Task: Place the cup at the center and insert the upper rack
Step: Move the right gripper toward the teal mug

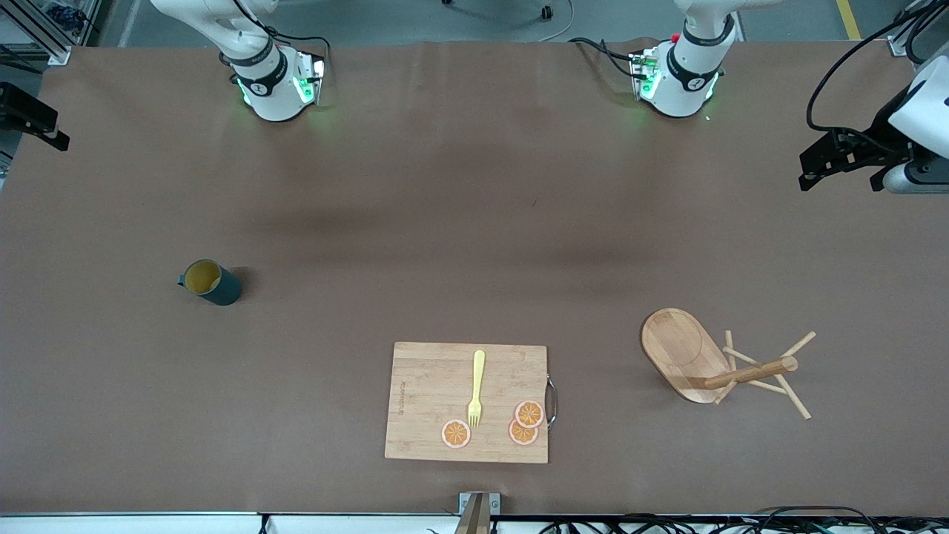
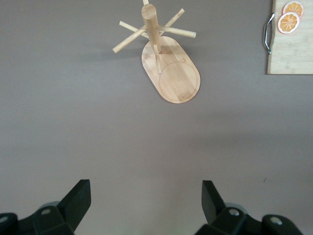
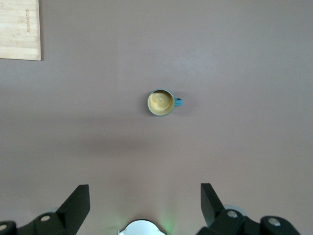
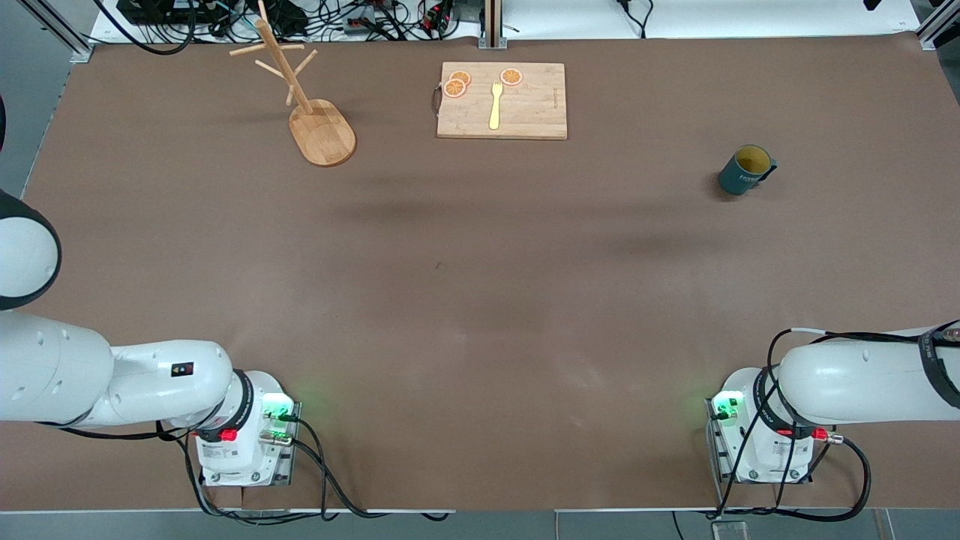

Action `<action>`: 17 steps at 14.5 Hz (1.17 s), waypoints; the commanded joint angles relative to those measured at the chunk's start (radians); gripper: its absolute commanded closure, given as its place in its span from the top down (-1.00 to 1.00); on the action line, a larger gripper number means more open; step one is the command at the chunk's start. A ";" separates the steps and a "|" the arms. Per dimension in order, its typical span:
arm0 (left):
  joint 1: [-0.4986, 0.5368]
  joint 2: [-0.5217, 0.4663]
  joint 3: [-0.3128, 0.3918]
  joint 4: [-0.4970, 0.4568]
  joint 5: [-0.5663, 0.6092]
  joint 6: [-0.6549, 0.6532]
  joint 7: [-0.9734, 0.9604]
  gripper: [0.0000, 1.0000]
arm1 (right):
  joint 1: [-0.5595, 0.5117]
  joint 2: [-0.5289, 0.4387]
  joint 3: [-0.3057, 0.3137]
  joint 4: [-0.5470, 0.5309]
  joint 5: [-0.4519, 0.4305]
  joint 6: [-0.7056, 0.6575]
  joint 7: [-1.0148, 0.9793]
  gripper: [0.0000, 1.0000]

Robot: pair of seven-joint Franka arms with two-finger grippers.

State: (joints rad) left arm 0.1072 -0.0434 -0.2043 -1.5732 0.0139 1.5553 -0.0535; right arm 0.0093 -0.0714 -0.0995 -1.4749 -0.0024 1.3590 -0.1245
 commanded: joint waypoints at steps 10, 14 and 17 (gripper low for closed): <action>0.045 0.017 0.002 0.032 -0.015 -0.004 0.023 1.00 | -0.028 0.089 -0.005 -0.008 0.002 0.065 -0.003 1.00; 0.045 0.022 0.002 0.028 -0.014 -0.012 0.026 1.00 | -0.042 0.240 -0.003 -0.031 0.008 0.175 -0.111 1.00; 0.043 0.022 -0.001 0.030 -0.011 -0.012 0.021 1.00 | -0.046 0.257 -0.002 -0.221 0.010 0.423 -0.263 1.00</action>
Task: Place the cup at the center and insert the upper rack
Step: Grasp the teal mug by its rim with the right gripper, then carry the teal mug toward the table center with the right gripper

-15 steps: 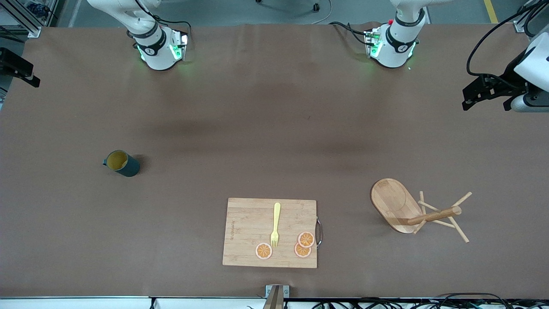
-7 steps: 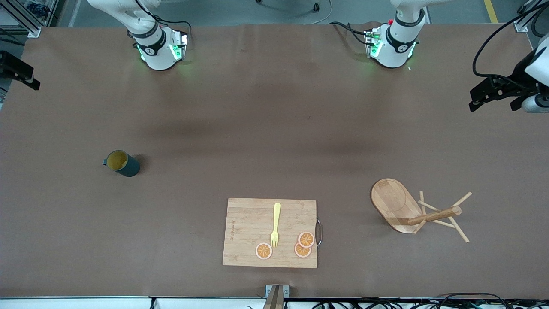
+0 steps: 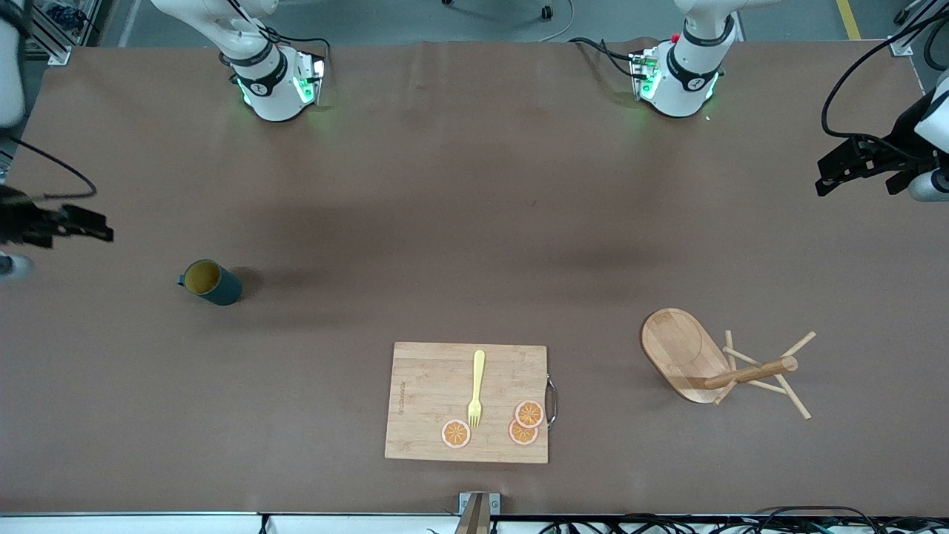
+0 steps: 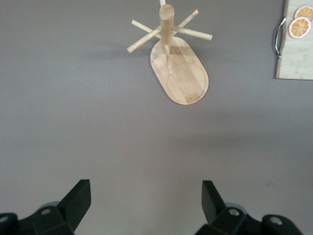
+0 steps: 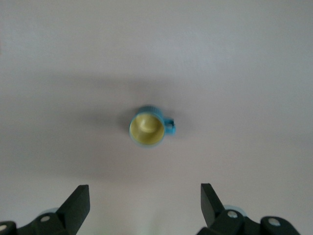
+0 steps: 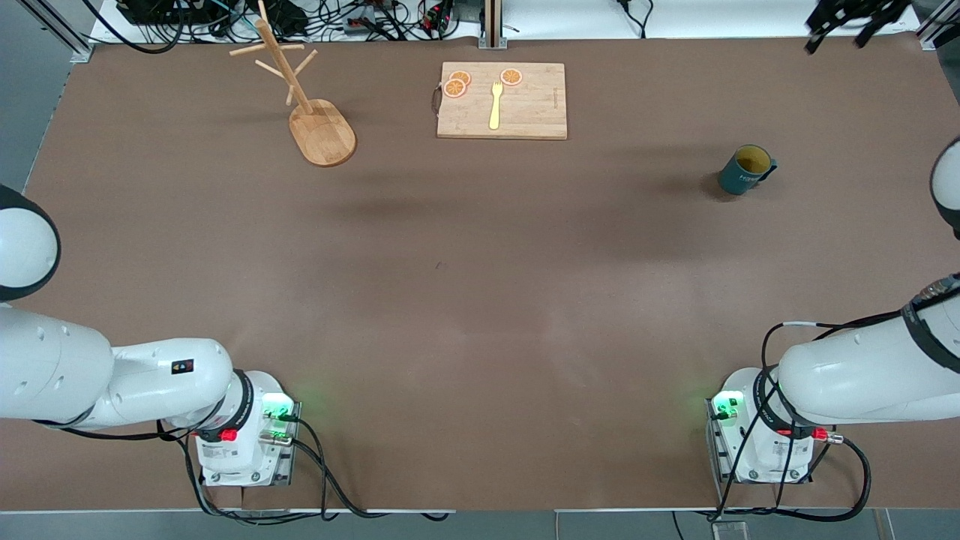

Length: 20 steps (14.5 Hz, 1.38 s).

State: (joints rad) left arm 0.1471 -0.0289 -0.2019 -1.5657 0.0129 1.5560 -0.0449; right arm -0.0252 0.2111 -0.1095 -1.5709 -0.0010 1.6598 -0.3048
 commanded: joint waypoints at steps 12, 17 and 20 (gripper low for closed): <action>-0.012 0.032 -0.011 0.021 -0.002 -0.013 -0.001 1.00 | -0.096 0.096 0.013 -0.540 0.153 0.691 -0.468 0.98; -0.012 0.033 -0.013 0.021 -0.001 -0.008 -0.006 1.00 | -0.062 0.125 0.014 -0.580 0.154 0.770 -0.526 -0.12; -0.009 0.038 -0.013 0.016 -0.001 0.007 -0.007 1.00 | -0.061 0.125 0.014 -0.578 0.154 0.759 -0.539 -0.99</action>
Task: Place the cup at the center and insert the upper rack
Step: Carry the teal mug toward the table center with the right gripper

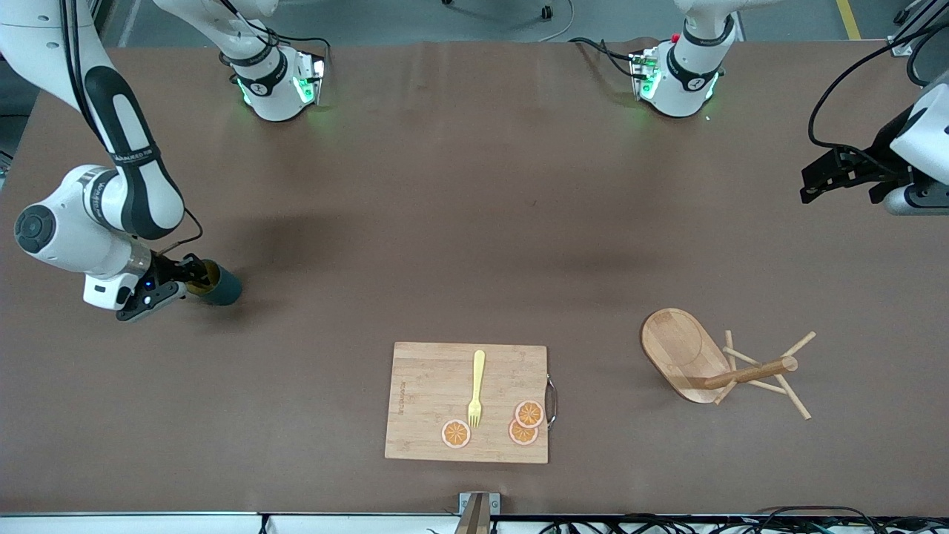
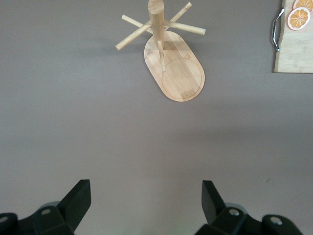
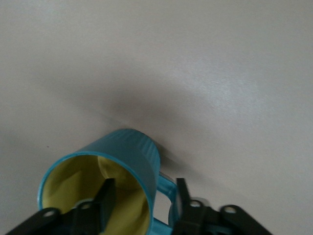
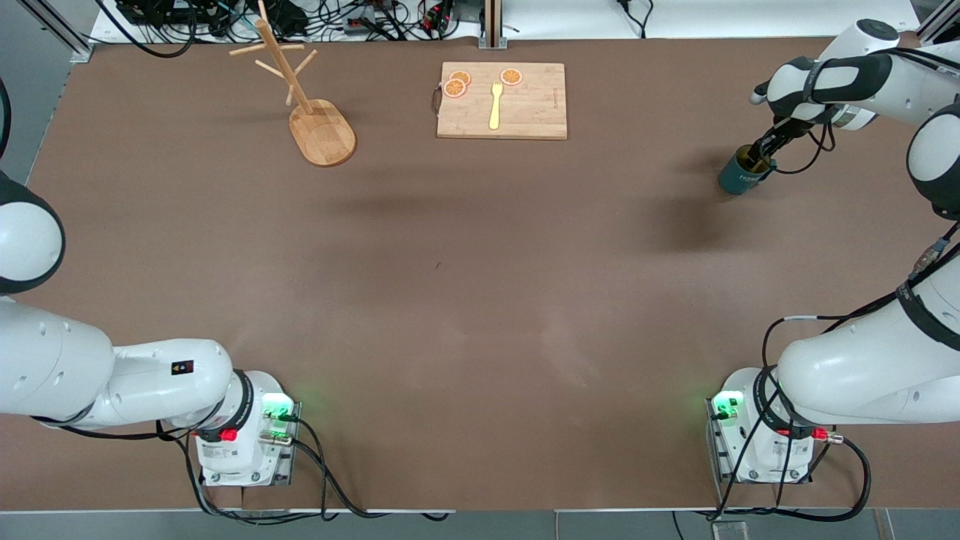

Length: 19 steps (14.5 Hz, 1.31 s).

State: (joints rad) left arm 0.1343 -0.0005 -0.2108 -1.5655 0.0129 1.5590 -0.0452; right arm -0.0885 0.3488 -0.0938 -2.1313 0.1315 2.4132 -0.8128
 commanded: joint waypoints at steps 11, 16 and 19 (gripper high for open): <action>0.010 0.030 -0.004 0.016 -0.004 0.029 -0.002 1.00 | 0.422 -0.231 -0.001 -0.012 0.028 -0.244 0.865 -1.00; 0.013 0.048 -0.004 0.012 -0.005 0.038 -0.005 1.00 | 0.760 -0.154 -0.003 0.112 0.026 -0.207 1.473 -1.00; 0.008 0.060 -0.004 0.010 -0.007 0.052 -0.007 1.00 | 0.883 -0.030 -0.003 0.241 0.023 -0.207 1.714 -1.00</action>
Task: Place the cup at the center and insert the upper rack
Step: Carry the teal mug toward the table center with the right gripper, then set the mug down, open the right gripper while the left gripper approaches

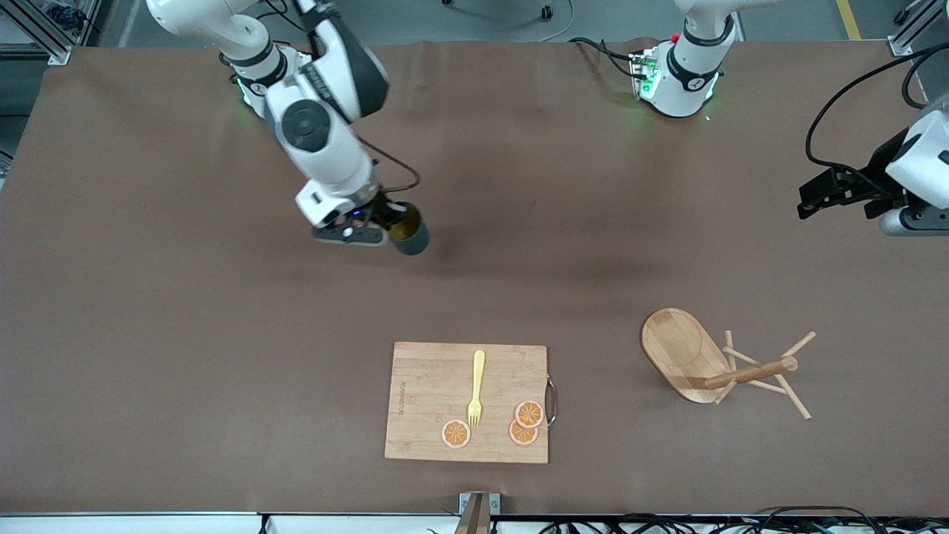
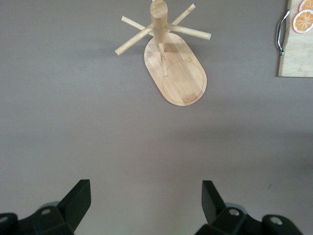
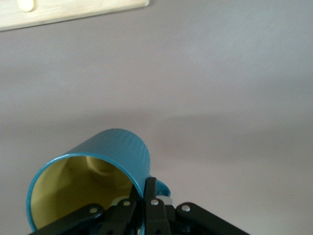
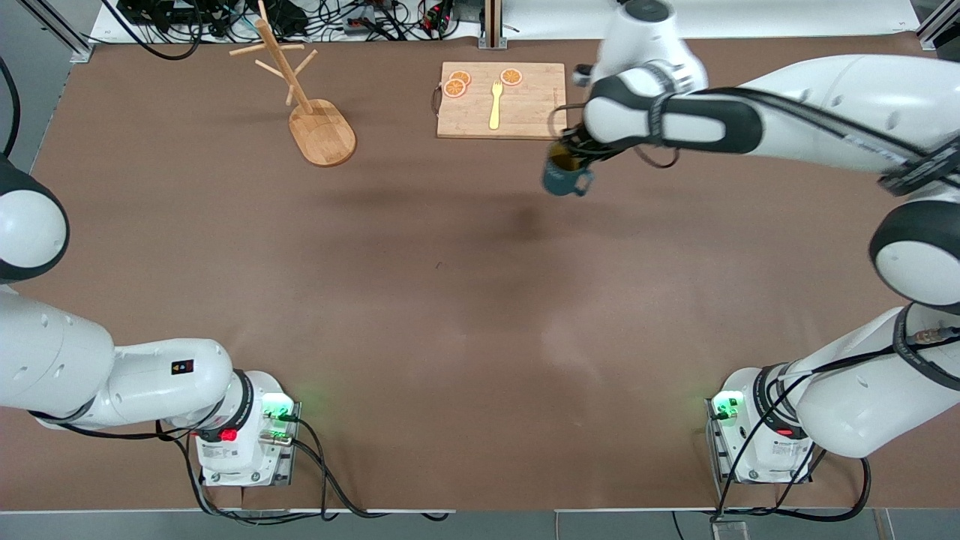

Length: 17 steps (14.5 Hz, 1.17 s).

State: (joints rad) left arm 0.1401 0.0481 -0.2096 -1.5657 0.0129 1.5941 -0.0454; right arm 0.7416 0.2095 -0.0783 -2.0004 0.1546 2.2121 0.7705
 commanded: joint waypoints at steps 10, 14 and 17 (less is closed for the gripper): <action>0.009 0.041 0.001 -0.011 -0.007 0.027 -0.076 1.00 | 0.200 0.402 -0.020 0.296 -0.004 0.116 0.340 -0.73; -0.002 0.041 -0.005 -0.011 -0.007 0.026 -0.105 1.00 | 0.193 0.395 -0.021 0.322 -0.007 0.089 0.329 1.00; -0.027 0.035 -0.060 -0.011 -0.010 0.021 -0.284 1.00 | 0.162 0.343 -0.029 0.411 -0.013 -0.117 0.255 1.00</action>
State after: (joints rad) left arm 0.1309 0.0954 -0.2264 -1.5748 0.0116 1.6156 -0.2131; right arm 0.9303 0.5940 -0.1054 -1.6551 0.1511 2.2259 1.0754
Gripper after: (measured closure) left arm 0.000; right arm 0.326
